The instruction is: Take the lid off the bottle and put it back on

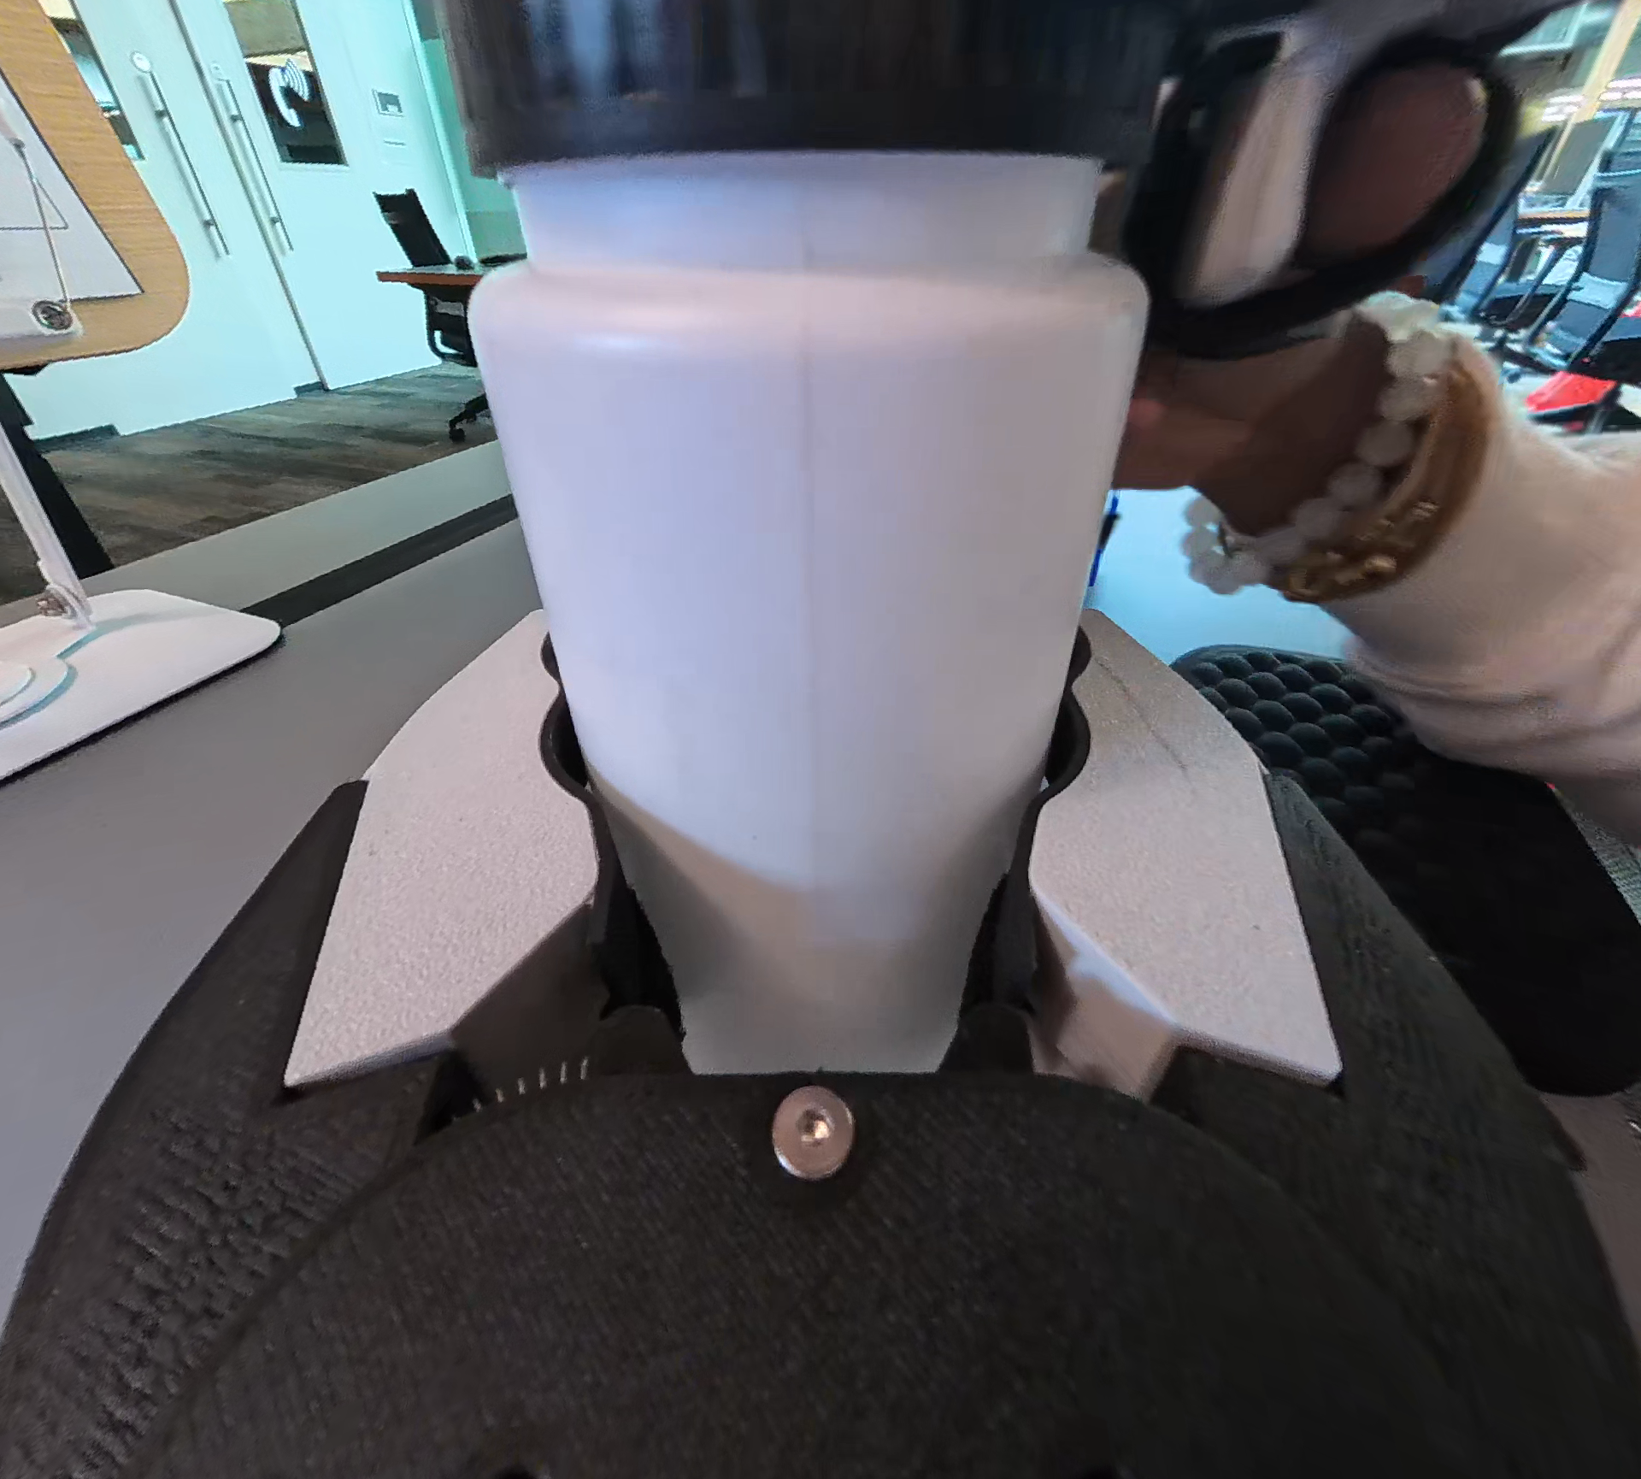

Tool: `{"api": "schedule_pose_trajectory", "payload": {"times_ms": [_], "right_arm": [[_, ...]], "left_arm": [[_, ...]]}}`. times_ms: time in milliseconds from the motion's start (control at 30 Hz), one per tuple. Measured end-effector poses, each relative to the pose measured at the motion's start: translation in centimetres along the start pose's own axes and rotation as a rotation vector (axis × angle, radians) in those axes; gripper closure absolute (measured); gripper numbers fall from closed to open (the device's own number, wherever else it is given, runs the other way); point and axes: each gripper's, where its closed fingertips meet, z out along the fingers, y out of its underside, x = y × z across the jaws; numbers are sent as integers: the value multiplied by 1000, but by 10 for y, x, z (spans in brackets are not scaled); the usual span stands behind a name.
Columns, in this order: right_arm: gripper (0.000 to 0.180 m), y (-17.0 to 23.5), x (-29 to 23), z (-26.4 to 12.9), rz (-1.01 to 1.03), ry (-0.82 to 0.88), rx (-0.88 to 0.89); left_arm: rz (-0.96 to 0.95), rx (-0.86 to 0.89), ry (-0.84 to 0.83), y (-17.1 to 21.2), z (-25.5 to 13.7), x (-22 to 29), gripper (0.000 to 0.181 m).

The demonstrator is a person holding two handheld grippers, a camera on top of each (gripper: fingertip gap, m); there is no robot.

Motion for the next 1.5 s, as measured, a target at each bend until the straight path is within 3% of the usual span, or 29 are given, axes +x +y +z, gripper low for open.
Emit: {"api": "schedule_pose_trajectory", "payload": {"times_ms": [133,300,433,567,633,867,1033,1100,1233,1267,1333,1367,1400,1500], "right_arm": [[93,-2,-5,-15,-2,162,47],[103,-1,-6,-29,-13,185,-2],[87,-9,12,-24,11,115,34],[69,6,8,-2,86,-8,-56],[78,10,2,0,60,-6,-78],[81,17,-7,-20,54,185,-81],[114,18,-1,-36,22,294,-87],[119,17,1,-38,25,257,-95],[72,16,-4,-18,31,10,-95],[69,17,-6,-11,29,-61,-95],[72,13,-8,-1,43,-163,-71],[85,10,-8,2,53,-193,-62],[96,9,-3,4,64,-177,-63],[97,10,2,4,83,-76,-60]], "left_arm": [[19,0,4,0,0,2,78],[2,0,4,0,0,2,78],[-11,6,32,-1,-1,3,79],[-23,9,27,-1,-1,1,78],[-28,9,9,-1,-1,-2,78],[-1,5,-2,0,0,-1,79],[24,4,2,-1,0,2,79],[11,7,4,-1,-1,1,79],[-4,7,46,-1,-1,4,78],[-5,7,54,-1,-1,5,78],[-5,8,64,-1,-1,7,78],[-4,8,65,-1,-1,7,79],[-7,8,59,-1,-1,6,78],[-8,5,43,0,-1,5,79]]}}
